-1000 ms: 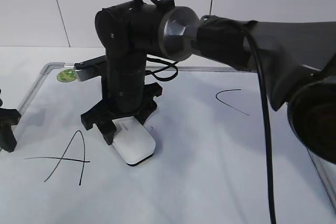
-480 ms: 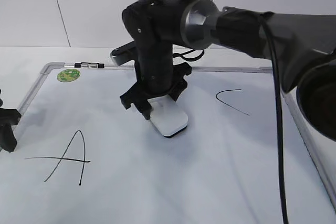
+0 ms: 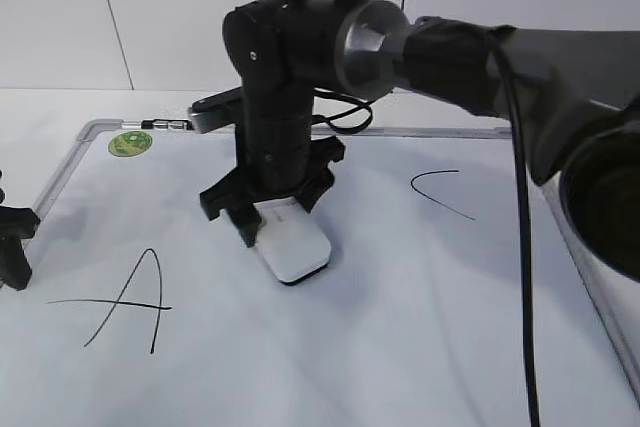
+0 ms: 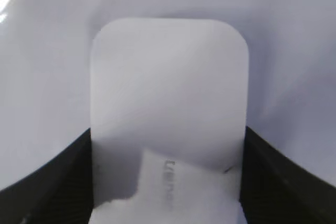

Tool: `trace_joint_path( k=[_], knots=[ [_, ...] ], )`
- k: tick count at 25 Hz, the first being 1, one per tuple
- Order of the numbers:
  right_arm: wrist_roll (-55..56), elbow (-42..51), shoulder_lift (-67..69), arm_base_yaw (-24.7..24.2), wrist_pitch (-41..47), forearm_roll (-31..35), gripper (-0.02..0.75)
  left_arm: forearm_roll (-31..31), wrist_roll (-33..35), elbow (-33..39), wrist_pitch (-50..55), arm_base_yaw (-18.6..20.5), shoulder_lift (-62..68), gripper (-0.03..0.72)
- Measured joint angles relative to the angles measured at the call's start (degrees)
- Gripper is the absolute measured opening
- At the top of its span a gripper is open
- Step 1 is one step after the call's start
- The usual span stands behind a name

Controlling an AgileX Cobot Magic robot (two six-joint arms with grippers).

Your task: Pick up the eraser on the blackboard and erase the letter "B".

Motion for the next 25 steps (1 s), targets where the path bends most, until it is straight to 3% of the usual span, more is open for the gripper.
trace_joint_path(
  k=[5,13,25],
  knots=[
    [-0.2,0.0,0.0,3.2,0.0,1.8,0.573,0.0,0.0,0.0,0.0,0.0,0.0,0.343],
    [0.1,-0.1,0.0,3.6,-0.1,8.7,0.573,0.0,0.1,0.0,0.0,0.0,0.0,0.343],
    [5.1,-0.1,0.1,4.1,-0.1,-10.1,0.573,0.0,0.1,0.0,0.0,0.0,0.0,0.343]
  ],
)
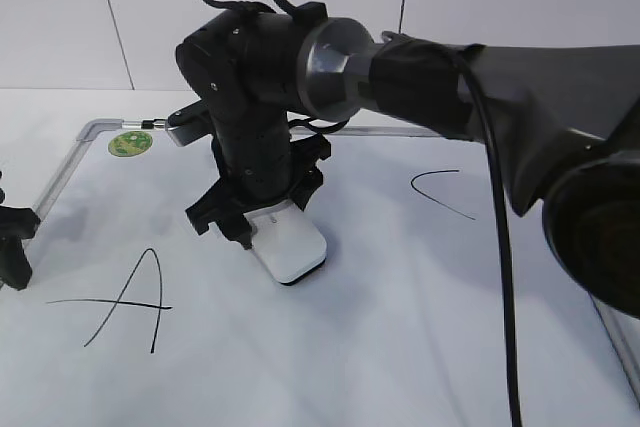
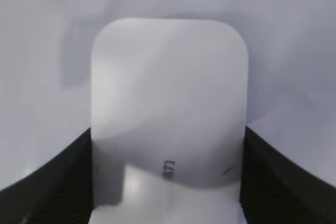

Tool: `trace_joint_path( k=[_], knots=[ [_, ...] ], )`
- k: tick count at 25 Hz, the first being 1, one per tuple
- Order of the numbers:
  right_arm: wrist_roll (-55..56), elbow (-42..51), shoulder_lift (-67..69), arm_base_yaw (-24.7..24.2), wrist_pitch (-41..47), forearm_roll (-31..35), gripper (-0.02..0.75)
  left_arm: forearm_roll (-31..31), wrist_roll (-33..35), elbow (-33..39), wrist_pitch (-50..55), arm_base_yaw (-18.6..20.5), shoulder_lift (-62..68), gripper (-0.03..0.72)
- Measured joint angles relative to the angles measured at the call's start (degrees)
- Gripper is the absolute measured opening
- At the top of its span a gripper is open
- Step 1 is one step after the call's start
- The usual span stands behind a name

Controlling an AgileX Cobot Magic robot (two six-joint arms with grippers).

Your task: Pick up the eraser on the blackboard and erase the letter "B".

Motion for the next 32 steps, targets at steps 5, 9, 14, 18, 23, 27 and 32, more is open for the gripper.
trace_joint_path(
  k=[5,9,14,18,23,27,32],
  knots=[
    [0.2,0.3,-1.8,0.0,0.3,-0.1,0.573,0.0,0.0,0.0,0.0,0.0,0.0,0.343],
    [0.2,0.3,-7.5,-0.6,0.3,0.1,0.573,0.0,0.0,0.0,0.0,0.0,0.0,0.343],
    [0.9,1.9,-14.7,-2.4,0.3,0.1,0.573,0.0,0.0,0.0,0.0,0.0,0.0,0.343],
    [2.0,9.5,-21.5,-6.7,0.5,0.2,0.573,0.0,0.0,0.0,0.1,0.0,0.0,0.343],
    [3.5,20.1,-29.8,-12.2,0.7,0.0,0.573,0.0,0.0,0.0,0.3,0.0,0.0,0.343],
    [7.8,26.6,-33.2,-15.4,0.7,0.0,0.573,0.0,0.0,0.0,0.3,0.0,0.0,0.343],
    [13.0,34.5,-35.6,-18.6,0.7,0.0,0.573,0.0,0.0,0.0,0.3,0.0,0.0,0.343]
  ],
)
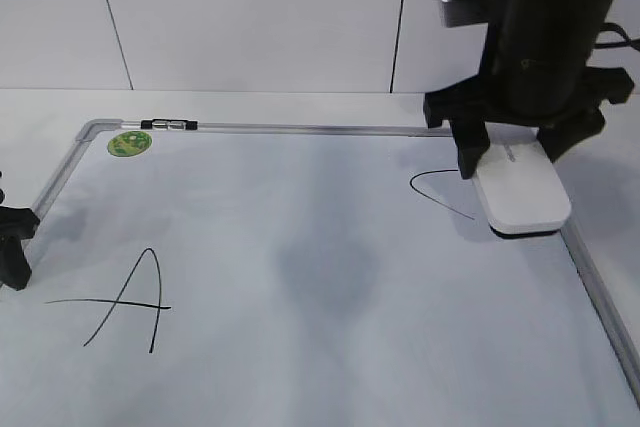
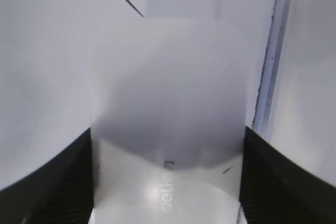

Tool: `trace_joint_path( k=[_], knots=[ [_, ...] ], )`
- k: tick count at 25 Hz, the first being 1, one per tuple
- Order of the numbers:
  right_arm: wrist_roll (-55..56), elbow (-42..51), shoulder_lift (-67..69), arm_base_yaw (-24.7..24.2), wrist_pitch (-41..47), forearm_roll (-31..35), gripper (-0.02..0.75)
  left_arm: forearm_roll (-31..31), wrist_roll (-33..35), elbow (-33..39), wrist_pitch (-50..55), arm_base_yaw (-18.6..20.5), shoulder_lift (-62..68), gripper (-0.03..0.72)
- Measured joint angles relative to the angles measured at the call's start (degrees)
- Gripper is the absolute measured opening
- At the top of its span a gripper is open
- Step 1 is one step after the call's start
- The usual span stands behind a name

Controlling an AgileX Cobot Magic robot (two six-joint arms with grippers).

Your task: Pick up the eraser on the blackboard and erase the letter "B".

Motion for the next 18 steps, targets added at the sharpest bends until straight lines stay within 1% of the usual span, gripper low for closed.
trace_joint_path(
  k=[1,2,3,7,10,13,15,18],
  knots=[
    [0.4,1.4,-0.4,-0.6,-0.1,0.0,0.573,0.0,0.0,0.0,0.0,0.0,0.0,0.343],
    [0.8,4.8,-1.1,-1.8,-0.2,0.0,0.573,0.0,0.0,0.0,0.0,0.0,0.0,0.343],
    [0.8,4.8,-1.1,-1.8,-0.2,0.0,0.573,0.0,0.0,0.0,0.0,0.0,0.0,0.343],
    [1.5,11.0,-3.8,-5.3,-0.4,-0.1,0.573,0.0,0.0,0.0,0.0,0.0,0.0,0.343],
    [1.5,13.7,-4.9,-7.6,-0.8,-0.2,0.573,0.0,0.0,0.0,0.0,0.0,0.0,0.343],
    [0.5,15.1,-5.0,-9.0,-3.5,-0.3,0.573,0.0,0.0,0.0,0.0,0.0,0.0,0.343],
    [-0.6,15.8,-5.0,-10.3,-5.5,1.3,0.573,0.0,0.0,0.0,0.0,0.0,0.0,0.343],
    [-5.0,18.2,-5.0,-13.5,-8.7,6.8,0.573,0.0,0.0,0.0,0.0,0.0,0.0,0.343]
  ],
)
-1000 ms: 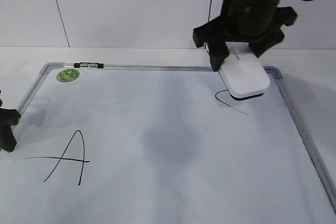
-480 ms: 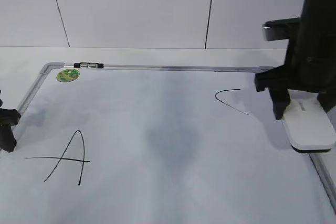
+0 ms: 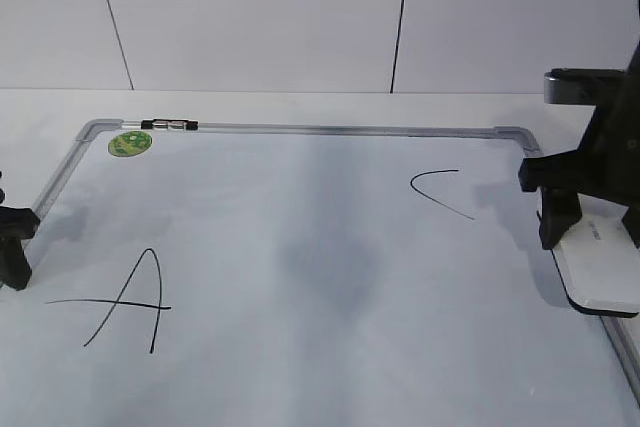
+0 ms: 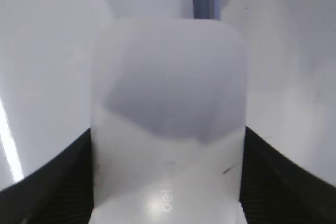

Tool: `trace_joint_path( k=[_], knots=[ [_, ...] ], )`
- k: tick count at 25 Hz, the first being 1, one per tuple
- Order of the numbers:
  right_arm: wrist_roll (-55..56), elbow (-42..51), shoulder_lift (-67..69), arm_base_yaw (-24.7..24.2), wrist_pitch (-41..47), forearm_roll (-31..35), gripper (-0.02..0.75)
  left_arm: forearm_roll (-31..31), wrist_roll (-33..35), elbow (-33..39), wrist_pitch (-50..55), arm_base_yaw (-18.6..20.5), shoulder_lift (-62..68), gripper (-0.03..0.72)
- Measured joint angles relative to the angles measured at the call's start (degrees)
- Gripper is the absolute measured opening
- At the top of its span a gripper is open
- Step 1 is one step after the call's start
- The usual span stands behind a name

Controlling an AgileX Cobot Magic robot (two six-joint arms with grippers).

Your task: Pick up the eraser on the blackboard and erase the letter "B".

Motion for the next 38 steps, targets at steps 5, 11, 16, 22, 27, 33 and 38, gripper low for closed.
trace_joint_path(
  k=[5,11,16,22,27,33,38],
  knots=[
    [-3.1,2.0,0.0,-3.1,-3.2,-0.5,0.573,0.0,0.0,0.0,0.0,0.0,0.0,0.343],
    [-7.9,2.0,3.0,-3.2,-4.3,3.4,0.573,0.0,0.0,0.0,0.1,0.0,0.0,0.343],
    [-8.2,2.0,5.3,-3.2,-6.0,3.8,0.573,0.0,0.0,0.0,0.1,0.0,0.0,0.343],
    [-8.2,2.0,5.3,-3.2,-9.7,4.6,0.573,0.0,0.0,0.0,0.2,0.0,0.0,0.343],
    [-8.2,2.0,7.0,-3.2,-10.1,4.5,0.573,0.0,0.0,0.0,0.2,0.0,0.0,0.343],
    [-8.2,2.0,8.4,-3.2,-10.3,4.5,0.573,0.0,0.0,0.0,0.2,0.0,0.0,0.343],
    [-8.2,2.0,8.4,-3.2,-10.5,4.3,0.573,0.0,0.0,0.0,0.2,0.0,0.0,0.343]
  ],
)
